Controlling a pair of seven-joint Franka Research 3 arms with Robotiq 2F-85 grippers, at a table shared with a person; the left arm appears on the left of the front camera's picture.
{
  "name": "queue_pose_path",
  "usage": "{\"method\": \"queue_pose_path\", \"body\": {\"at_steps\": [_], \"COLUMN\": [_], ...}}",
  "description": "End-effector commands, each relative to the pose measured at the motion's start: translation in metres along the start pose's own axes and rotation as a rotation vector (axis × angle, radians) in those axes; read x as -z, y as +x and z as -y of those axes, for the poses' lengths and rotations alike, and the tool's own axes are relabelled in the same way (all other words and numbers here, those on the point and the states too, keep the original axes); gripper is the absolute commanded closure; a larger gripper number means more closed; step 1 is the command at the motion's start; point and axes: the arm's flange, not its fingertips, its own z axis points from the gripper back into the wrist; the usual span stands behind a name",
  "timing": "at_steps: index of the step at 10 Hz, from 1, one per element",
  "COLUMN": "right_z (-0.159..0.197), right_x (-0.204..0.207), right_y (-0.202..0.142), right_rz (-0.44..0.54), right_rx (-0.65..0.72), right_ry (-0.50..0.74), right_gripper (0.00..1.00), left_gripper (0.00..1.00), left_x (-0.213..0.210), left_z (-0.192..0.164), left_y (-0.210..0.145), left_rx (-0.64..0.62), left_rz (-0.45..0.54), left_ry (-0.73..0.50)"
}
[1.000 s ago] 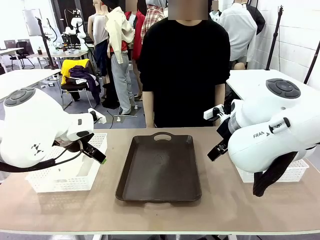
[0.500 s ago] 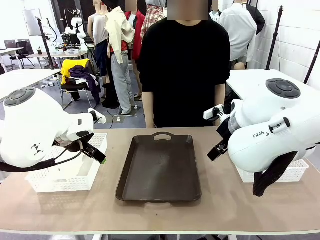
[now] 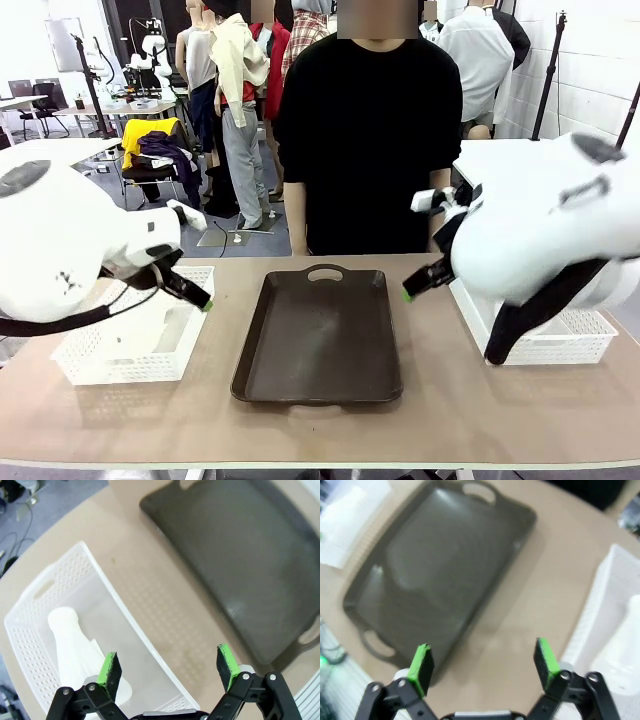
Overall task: Prepare the laboratory tools.
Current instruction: Pick up the Big flask that the person points to.
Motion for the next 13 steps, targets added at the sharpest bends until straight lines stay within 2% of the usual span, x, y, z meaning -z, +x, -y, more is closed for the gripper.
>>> {"method": "queue_pose_path", "body": {"at_steps": [1,3,4,6,8,10,13], "right_z": [0.058,0.092,0.112,0.149,0.176,0.194,0.199], "right_x": [-0.050,-0.075,-0.081,-0.089,-0.091,-0.091,-0.086], "right_y": [-0.008,-0.008,-0.016,-0.038,-0.055,-0.066,-0.068], "right_rz": [0.073,0.117,0.115,0.134,0.184,0.207,0.194], "right_rx": [0.057,0.151,0.225,0.351,0.428,0.468,0.465], "right_ry": [0.159,0.268,0.364,0.584,0.719,0.798,0.850], "right_gripper": [0.00,0.00,0.00,0.00,0.00,0.00,0.00], "left_gripper": [0.00,0.00,0.00,0.00,0.00,0.00,0.00], "left_x": [-0.042,-0.071,-0.077,-0.079,-0.077,-0.067,-0.063], "left_z": [-0.036,-0.067,-0.084,-0.111,-0.131,-0.153,-0.163], "left_y": [0.004,-0.002,-0.009,-0.028,-0.049,-0.068,-0.079], "left_rx": [-0.075,-0.189,-0.261,-0.402,-0.488,-0.596,-0.594], "left_rz": [0.091,0.145,0.180,0.212,0.203,0.219,0.213], "left_ry": [-0.153,-0.300,-0.333,-0.607,-0.776,-0.892,-0.970]}}
